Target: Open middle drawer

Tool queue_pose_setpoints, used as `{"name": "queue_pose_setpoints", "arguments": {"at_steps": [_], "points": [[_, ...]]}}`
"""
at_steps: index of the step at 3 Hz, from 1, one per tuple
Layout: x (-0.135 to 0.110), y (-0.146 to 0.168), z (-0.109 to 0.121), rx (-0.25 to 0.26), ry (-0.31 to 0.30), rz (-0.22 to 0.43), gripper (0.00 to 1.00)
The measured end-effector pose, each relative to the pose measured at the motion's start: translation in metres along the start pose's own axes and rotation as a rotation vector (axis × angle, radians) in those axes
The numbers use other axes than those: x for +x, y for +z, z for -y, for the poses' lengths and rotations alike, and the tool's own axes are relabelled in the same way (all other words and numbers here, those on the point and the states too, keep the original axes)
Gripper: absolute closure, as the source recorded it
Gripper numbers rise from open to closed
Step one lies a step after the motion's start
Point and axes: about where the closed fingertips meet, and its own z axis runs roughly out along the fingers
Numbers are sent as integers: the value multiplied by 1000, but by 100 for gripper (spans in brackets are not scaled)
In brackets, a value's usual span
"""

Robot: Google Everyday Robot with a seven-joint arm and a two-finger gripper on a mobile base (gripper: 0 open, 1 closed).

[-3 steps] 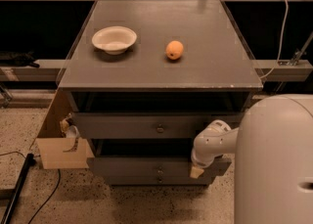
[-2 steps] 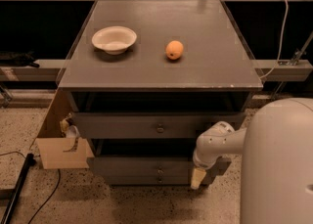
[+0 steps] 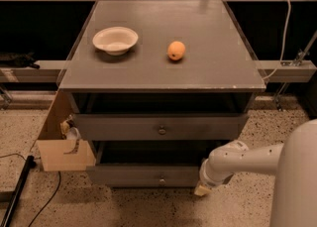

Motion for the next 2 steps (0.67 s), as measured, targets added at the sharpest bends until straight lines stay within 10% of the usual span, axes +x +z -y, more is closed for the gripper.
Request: {"name": "queue_pose_setpoints", "arguments": {"at_steps": [2], "points": [[-4,-17,3,0,0,0,97]]}}
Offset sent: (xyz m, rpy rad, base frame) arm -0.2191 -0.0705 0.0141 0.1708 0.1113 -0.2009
